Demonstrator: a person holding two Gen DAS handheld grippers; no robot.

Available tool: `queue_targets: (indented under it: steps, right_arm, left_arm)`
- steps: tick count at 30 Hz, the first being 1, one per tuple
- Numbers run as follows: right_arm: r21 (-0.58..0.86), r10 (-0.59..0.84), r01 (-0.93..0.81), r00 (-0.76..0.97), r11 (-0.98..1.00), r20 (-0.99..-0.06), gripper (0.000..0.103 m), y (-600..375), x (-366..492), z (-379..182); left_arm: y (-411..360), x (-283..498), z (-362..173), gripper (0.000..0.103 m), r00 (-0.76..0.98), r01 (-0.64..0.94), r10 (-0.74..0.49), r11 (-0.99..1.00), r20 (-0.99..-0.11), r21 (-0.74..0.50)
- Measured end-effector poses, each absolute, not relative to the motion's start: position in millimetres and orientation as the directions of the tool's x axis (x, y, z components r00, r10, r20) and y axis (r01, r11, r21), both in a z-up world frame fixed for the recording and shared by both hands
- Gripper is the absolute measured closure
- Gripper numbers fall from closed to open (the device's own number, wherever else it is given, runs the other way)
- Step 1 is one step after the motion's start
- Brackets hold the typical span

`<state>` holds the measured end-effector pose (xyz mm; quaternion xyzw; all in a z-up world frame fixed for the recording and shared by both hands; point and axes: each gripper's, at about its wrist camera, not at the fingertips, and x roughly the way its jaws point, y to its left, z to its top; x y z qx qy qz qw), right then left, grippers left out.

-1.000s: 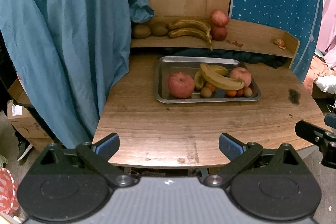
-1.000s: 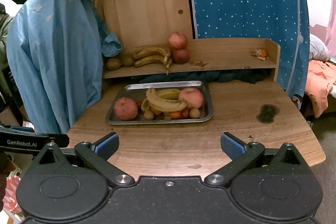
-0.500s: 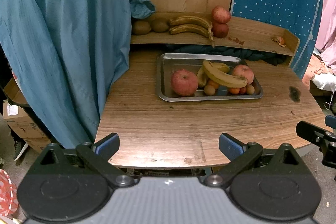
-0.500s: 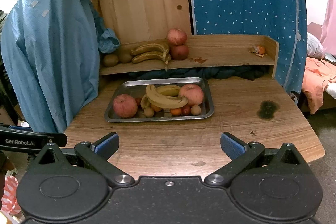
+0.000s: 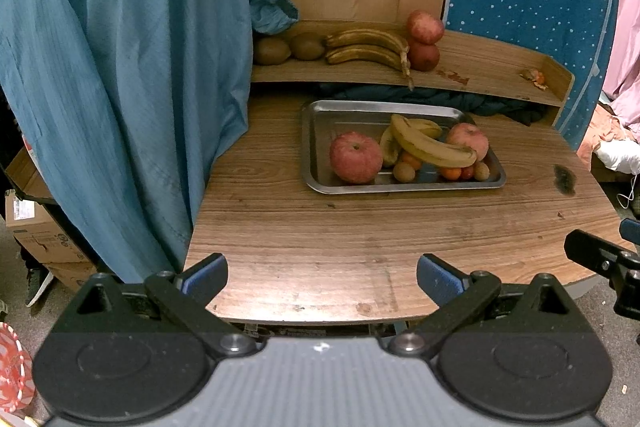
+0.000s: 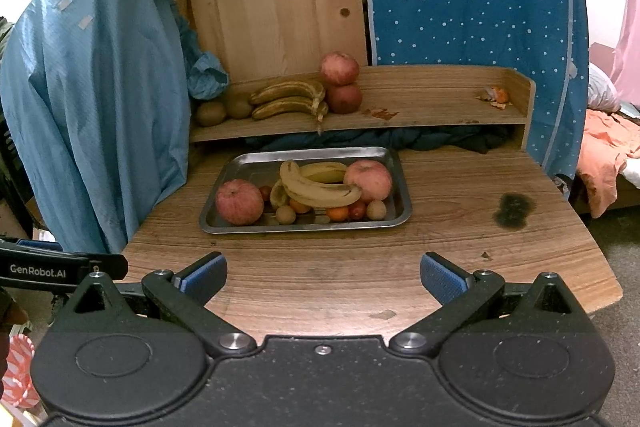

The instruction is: Organize fruits

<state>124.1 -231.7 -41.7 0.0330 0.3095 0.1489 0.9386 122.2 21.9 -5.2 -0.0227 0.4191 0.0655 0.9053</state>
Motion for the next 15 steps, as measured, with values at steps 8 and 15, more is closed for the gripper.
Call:
queue_targets:
  steps: [8,15]
  right_arm:
    - [0.154,0.301,-0.260,0.762,0.953,-0.573,0.001,-233.0,128.2,-42.0]
    - [0.155,0.302,-0.261,0.762,0.953,-0.573,0.001,-233.7,130.0,-42.1]
  left_arm:
    - [22.8,123.7,-5.8,0.000,0.640,-0.137,0.100,0.990,-0.762,0.014]
    - [24.9,126.5,-7.4,0.000,0.637,-0.136,0.099,0.991,-0.764,0.015]
